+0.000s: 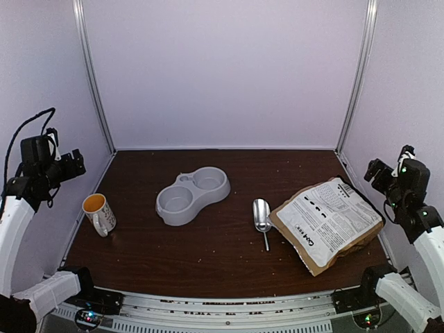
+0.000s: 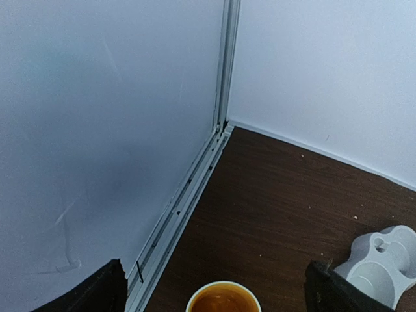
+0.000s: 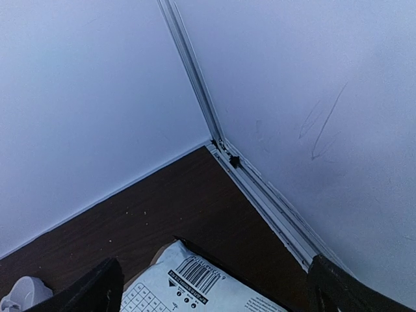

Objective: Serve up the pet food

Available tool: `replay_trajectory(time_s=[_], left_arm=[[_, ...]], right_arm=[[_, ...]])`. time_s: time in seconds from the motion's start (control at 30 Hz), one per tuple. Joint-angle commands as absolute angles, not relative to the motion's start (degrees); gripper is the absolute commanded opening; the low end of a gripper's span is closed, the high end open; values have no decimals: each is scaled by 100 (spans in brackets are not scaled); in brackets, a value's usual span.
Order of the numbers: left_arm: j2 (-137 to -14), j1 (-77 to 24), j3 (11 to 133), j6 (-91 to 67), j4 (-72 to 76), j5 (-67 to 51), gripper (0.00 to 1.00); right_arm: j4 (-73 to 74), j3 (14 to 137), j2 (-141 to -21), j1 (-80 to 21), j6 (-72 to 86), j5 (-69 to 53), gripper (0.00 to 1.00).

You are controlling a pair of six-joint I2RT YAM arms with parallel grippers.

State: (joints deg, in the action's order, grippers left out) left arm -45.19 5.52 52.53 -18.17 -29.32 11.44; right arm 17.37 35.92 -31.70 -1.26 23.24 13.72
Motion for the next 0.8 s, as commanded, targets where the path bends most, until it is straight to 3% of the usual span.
replay_trajectory(time_s=[0.0, 0.1, 0.2, 0.5, 0.77], left_arm=[[-4616, 536, 5298, -2122, -3381, 1268, 98], [-4691, 534, 5415, -2188, -3522, 1389, 98], [-4673, 531, 5509, -2155, -3564, 1363, 98], [-4723, 535, 6087, -1987, -4134, 957, 98], [-4515, 525, 6187, -2475, -4624, -140, 98]], right_arm=[[2209, 4056, -3563, -123, 2498, 789, 100], [2603, 4515, -4057, -161, 2391, 229, 100], [2877, 4870, -4365, -623, 2278, 424, 100], [3877, 5497, -5253, -3356, 2251, 1595, 100], [5380, 6100, -6955, -5755, 3627, 2565, 99]])
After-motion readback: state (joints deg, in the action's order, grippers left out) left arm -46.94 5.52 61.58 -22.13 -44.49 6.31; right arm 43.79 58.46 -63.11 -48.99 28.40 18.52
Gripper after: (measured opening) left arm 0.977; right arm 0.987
